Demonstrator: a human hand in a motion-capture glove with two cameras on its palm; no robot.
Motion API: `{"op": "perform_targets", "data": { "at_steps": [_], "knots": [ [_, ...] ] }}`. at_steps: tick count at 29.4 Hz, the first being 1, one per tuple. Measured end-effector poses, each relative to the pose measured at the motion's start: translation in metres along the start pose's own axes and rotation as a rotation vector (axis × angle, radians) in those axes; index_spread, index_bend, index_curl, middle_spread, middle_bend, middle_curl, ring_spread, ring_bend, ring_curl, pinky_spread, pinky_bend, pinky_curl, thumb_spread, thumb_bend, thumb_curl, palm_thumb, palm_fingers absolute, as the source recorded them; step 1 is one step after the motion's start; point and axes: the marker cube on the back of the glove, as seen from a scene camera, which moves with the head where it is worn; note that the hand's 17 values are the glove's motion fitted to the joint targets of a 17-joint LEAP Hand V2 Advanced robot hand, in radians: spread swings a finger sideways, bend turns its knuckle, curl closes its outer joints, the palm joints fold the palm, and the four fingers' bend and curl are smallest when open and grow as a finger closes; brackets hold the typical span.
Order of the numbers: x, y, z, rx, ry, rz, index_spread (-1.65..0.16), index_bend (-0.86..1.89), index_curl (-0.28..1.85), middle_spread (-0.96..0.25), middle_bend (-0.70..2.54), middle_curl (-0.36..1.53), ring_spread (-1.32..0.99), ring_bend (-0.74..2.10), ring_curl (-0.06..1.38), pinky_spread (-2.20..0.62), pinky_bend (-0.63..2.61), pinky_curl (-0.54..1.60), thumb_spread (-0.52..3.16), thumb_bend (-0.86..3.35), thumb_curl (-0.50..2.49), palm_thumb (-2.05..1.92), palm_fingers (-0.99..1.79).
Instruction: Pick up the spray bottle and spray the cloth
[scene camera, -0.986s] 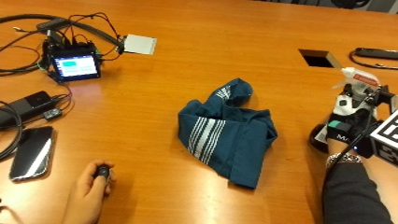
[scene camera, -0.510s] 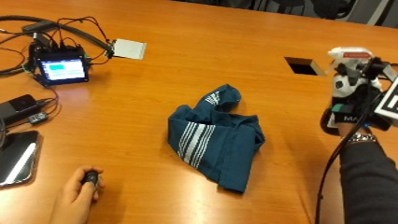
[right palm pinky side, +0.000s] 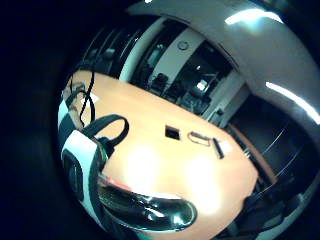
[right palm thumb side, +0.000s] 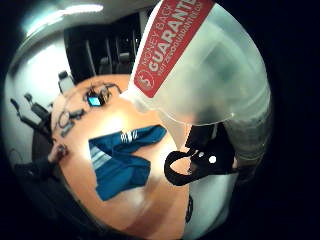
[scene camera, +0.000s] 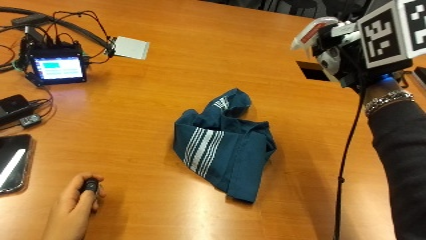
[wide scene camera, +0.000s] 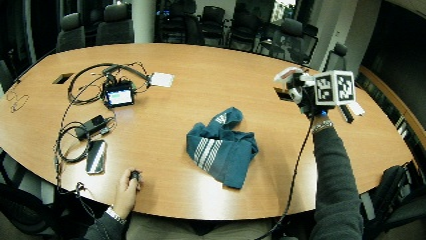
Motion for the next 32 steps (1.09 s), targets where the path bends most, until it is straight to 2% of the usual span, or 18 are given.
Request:
{"op": "perform_targets", "data": {
  "at_steps": [9, 20, 26, 32],
  "knots": [
    [-0.061, 0.017, 0.025, -0.195, 0.112, -0.305, -0.28, 0.15, 0.34, -0.23, 0.55, 0.56, -0.22, 0.82, 0.48, -0.34, 0.71, 0.43, 1.05, -0.02, 0.56, 0.82, 1.3],
    [-0.125, 0.05, 0.043, -0.278, 0.263, -0.647, -0.28, 0.14, 0.37, -0.23, 0.55, 0.57, -0.22, 0.82, 0.48, -0.35, 0.71, 0.43, 1.05, -0.02, 0.58, 0.81, 1.3],
    [-0.145, 0.064, 0.044, -0.297, 0.263, -0.695, -0.28, 0.14, 0.38, -0.24, 0.55, 0.57, -0.22, 0.82, 0.48, -0.35, 0.71, 0.43, 1.05, -0.02, 0.59, 0.81, 1.29],
    [-0.146, 0.053, 0.033, -0.262, 0.213, -0.583, -0.28, 0.14, 0.38, -0.23, 0.55, 0.58, -0.22, 0.81, 0.48, -0.35, 0.71, 0.43, 1.07, -0.02, 0.6, 0.8, 1.29]
  ]
}}
